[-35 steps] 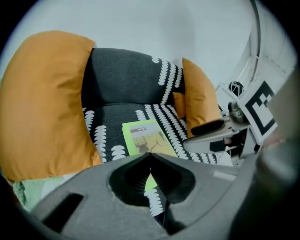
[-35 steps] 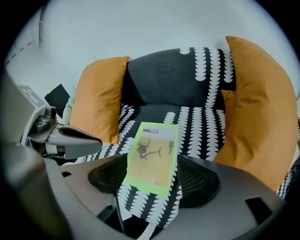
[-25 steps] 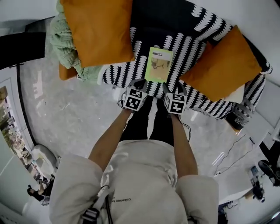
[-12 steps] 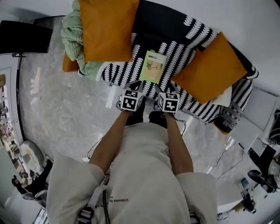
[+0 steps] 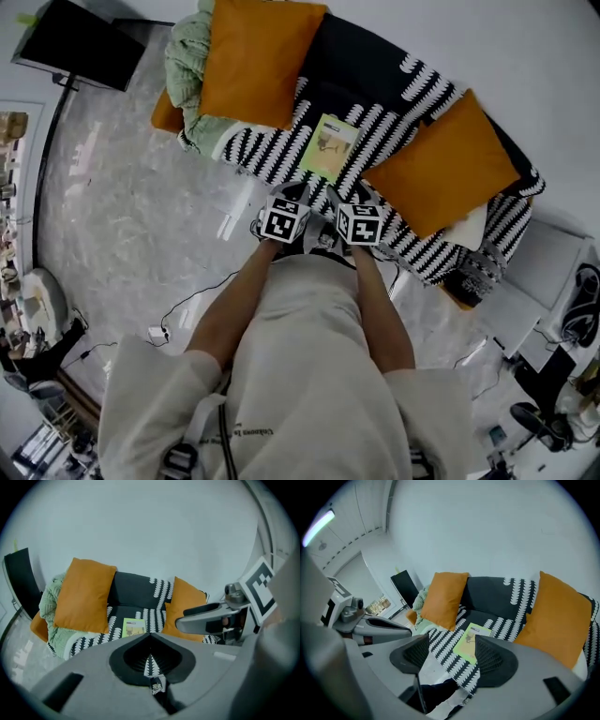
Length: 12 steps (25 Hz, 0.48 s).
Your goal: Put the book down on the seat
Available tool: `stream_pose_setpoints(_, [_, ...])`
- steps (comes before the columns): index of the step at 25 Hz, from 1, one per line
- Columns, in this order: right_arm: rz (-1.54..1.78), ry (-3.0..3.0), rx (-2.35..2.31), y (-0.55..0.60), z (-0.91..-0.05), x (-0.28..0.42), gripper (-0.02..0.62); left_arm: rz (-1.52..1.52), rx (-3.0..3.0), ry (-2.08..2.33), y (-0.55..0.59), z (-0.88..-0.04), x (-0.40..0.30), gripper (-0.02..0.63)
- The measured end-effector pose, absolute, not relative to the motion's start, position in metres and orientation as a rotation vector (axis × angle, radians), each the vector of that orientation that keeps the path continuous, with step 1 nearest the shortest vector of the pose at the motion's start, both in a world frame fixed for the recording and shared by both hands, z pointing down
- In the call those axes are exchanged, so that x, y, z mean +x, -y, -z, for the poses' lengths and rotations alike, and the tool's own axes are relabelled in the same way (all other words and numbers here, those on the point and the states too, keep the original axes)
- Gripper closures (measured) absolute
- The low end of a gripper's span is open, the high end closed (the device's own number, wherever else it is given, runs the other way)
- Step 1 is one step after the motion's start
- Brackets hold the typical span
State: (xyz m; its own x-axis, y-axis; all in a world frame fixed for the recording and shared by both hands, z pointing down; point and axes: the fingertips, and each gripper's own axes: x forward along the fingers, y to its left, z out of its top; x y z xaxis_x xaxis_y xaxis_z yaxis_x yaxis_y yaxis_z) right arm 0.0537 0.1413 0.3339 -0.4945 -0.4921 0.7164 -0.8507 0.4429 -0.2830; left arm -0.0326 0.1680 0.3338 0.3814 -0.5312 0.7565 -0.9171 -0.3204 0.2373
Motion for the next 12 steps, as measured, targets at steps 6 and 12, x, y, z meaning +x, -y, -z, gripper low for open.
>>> stream_pose_setpoints(6, [-0.793, 2.214, 1.115, -0.160, -0.321, 0.063, 0.301, -0.716, 2.003, 1.324, -0.192, -0.314, -0.028, 0.597])
stream_pose_setpoints(12, [-0.720, 2.253, 1.137, -0.170, -0.306, 0.065, 0.366, -0.693, 2.004, 1.367, -0.212, -0.310, -0.032, 0.597])
